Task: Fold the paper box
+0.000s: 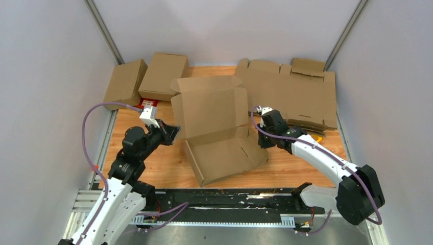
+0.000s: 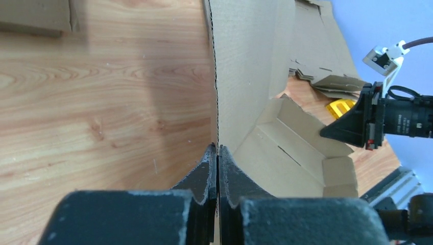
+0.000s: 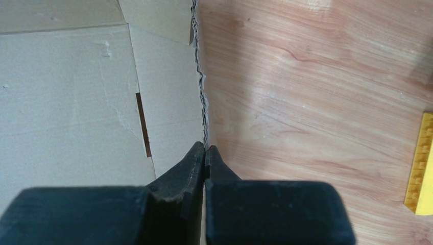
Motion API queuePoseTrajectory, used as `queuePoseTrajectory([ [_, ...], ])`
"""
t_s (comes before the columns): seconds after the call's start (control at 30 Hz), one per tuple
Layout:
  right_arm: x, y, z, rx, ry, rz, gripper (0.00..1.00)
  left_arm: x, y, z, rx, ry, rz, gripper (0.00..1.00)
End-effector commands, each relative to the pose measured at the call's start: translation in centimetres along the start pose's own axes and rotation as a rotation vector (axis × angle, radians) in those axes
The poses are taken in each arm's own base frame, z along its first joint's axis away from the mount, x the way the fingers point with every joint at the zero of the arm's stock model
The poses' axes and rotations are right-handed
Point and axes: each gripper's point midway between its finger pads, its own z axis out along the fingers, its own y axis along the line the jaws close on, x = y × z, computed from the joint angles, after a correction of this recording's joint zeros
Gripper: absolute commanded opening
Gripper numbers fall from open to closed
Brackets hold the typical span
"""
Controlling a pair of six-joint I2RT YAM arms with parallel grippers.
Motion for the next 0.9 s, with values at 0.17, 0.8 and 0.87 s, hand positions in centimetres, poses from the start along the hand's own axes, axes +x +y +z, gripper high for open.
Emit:
queuePoseTrajectory([
  [0.17, -4.5, 0.2, -0.8, 0.017, -0.184, 0.091, 0.00, -3.1, -0.8, 2.9, 0.001, -0.226, 0.213, 0.00],
  [0.8, -7.6, -2.3, 0.0, 0.191, -0.240, 0.108, 0.00, -1.4, -3.6, 7.0, 0.290, -0.390, 0.508, 0.00],
  [0.87, -7.6, -2.4, 0.1, 0.198, -0.236, 0.105, 0.00, -1.0, -3.7, 6.7, 0.301, -0.385, 0.510, 0.00],
])
